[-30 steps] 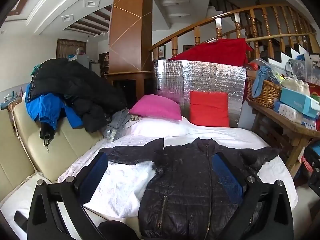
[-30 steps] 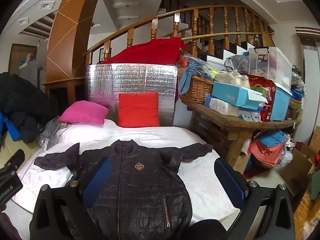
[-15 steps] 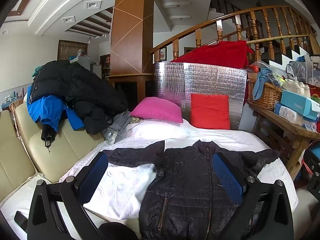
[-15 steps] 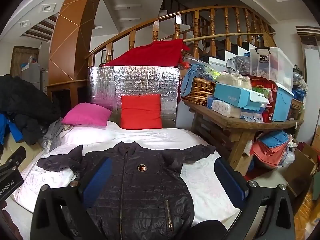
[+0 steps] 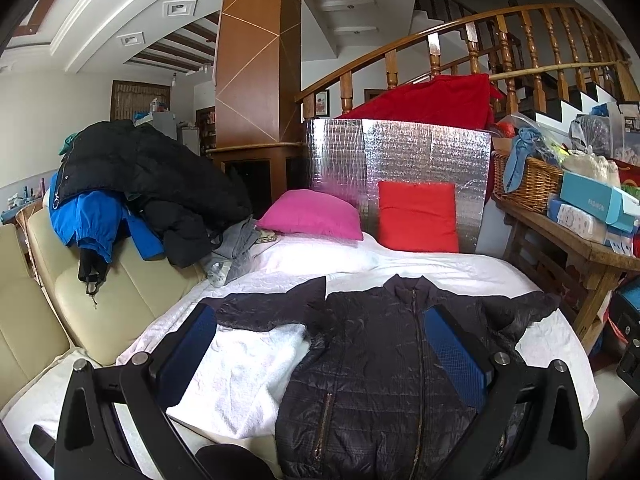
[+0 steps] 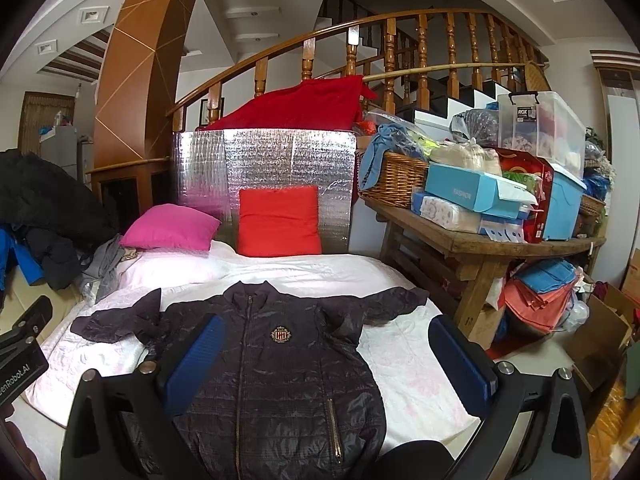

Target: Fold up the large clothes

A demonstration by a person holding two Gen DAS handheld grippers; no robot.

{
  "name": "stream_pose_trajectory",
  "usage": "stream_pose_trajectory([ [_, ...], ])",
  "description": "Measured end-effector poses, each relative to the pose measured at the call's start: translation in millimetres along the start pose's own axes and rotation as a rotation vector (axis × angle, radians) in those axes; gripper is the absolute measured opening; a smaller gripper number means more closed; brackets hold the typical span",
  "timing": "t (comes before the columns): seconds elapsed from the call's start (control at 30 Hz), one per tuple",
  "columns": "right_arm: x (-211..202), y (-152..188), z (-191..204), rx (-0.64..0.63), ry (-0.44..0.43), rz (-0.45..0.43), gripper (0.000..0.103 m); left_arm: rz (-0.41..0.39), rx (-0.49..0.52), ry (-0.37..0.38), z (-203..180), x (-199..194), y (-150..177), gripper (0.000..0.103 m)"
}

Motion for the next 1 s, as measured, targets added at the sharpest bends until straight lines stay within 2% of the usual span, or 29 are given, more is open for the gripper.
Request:
stream_pose_trajectory([
  [0.63,28.9,20.3,-4.0,-0.014,0.014,0.066,0.103,0.051,0.004,0.005,-18.5,23.0,11.8,0.103],
  [1.0,24.0,17.4,-11.5,-0.001,0.026,0.054,0.103,0.021,0.022,0.009,-24.0,14.1,7.2,0.103],
])
Point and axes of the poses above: each gripper's, at about its wrist camera, not at the fingertips, and x roughly the way its jaws point, z to its left, y to its underside, the point moved 6 cm from there along x, roughly the way its jaws point, and after that the axes turned 11 degrees about -z, right-handed, at the moved point
